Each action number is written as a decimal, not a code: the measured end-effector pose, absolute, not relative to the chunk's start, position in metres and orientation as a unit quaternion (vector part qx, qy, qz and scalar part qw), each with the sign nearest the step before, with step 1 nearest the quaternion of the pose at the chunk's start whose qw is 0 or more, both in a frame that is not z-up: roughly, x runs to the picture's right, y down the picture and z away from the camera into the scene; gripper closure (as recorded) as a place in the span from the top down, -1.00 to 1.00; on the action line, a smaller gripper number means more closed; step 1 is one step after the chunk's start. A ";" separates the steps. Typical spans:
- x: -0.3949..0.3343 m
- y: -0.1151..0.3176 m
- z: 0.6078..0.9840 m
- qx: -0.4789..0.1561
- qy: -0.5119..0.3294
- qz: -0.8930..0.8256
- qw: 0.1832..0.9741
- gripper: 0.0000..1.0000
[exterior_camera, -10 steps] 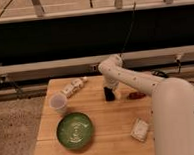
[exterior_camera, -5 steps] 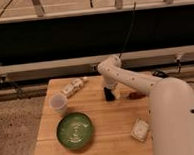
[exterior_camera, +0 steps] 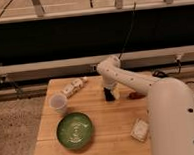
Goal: Place the eraser on the white sponge
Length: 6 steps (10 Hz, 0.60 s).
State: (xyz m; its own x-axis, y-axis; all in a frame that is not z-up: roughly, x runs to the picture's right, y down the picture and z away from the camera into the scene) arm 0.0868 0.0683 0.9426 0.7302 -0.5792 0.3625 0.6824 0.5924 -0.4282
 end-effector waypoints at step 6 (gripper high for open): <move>0.084 0.069 0.945 -0.276 -0.095 -0.355 0.888 0.60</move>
